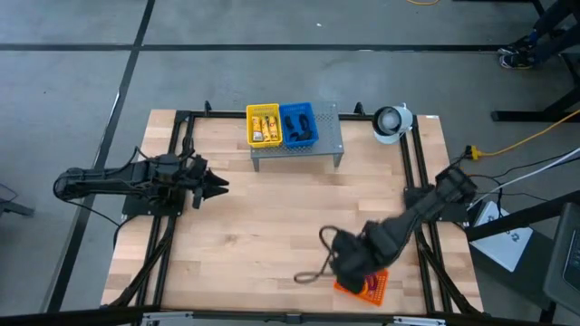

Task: Pick & Place Office Desk Supplies
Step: Put the orange bin with the spring keychains on the shelf

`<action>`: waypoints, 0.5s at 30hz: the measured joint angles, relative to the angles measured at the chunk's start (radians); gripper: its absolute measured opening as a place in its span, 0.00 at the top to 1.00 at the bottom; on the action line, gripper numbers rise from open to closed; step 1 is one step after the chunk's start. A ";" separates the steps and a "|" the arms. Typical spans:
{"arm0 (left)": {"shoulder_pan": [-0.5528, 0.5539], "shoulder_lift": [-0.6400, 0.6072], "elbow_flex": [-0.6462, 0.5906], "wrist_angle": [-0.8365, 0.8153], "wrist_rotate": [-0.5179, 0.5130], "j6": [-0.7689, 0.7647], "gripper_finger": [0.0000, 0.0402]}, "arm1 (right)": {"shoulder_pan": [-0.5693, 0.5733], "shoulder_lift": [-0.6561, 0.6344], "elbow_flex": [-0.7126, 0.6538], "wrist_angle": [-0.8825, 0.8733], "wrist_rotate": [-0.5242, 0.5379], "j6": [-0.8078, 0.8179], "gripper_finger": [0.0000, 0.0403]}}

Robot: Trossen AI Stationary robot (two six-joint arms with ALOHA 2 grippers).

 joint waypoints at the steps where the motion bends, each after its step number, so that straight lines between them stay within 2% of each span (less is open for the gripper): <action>1: 0.000 0.000 0.000 0.000 -0.003 -0.002 0.61 | 0.015 0.017 0.000 -0.003 0.000 -0.009 0.61; 7: 0.000 0.002 0.000 -0.001 -0.070 -0.046 0.61 | 0.078 0.101 -0.011 0.000 0.033 -0.017 0.61; 11: 0.000 0.002 0.000 -0.001 -0.095 -0.065 0.61 | 0.102 0.103 -0.091 0.019 0.057 0.032 0.61; 15: -0.001 0.002 0.000 0.000 -0.090 -0.140 0.61 | 0.110 0.074 -0.193 0.109 0.069 0.052 0.61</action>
